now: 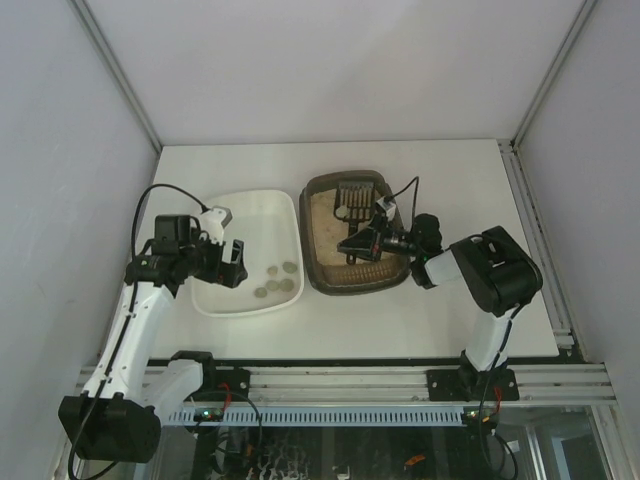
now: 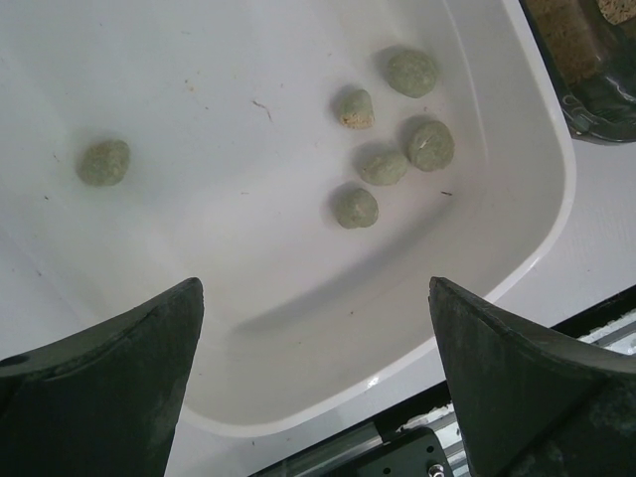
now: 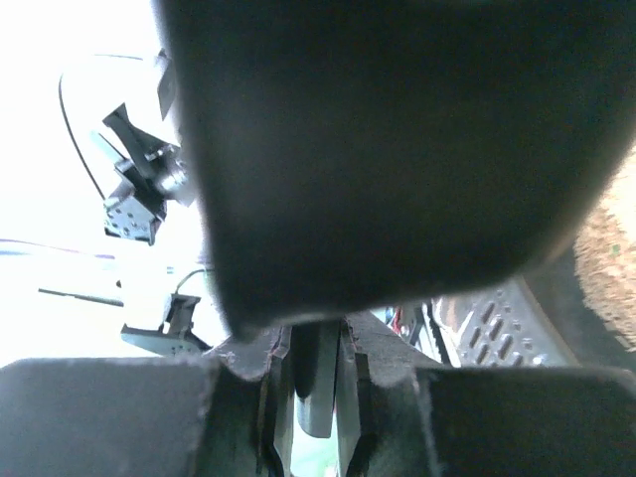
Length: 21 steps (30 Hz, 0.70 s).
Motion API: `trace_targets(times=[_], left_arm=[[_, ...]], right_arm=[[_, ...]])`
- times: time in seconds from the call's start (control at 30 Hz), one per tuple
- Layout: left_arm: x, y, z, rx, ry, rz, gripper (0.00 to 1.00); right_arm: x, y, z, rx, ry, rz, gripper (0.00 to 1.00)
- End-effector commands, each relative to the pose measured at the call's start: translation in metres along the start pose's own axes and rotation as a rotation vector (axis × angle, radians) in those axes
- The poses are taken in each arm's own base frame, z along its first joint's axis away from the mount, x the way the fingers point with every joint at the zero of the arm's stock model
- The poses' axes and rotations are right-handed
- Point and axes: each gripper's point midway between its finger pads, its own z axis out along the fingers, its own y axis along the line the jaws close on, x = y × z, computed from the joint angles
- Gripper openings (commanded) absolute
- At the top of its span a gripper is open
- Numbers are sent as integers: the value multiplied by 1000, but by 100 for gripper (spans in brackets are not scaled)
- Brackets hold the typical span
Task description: Clean the litter box
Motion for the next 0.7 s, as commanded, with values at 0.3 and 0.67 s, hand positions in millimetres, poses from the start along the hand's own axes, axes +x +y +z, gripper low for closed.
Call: trace_targets(times=[0.3, 0.67], left_arm=[[-3, -3, -2, 20, -14, 29, 100], [-2, 1, -11, 24, -3, 23, 100]], right_arm=[[-7, 17, -7, -51, -33, -80, 0], [10, 13, 6, 16, 51, -119, 0]])
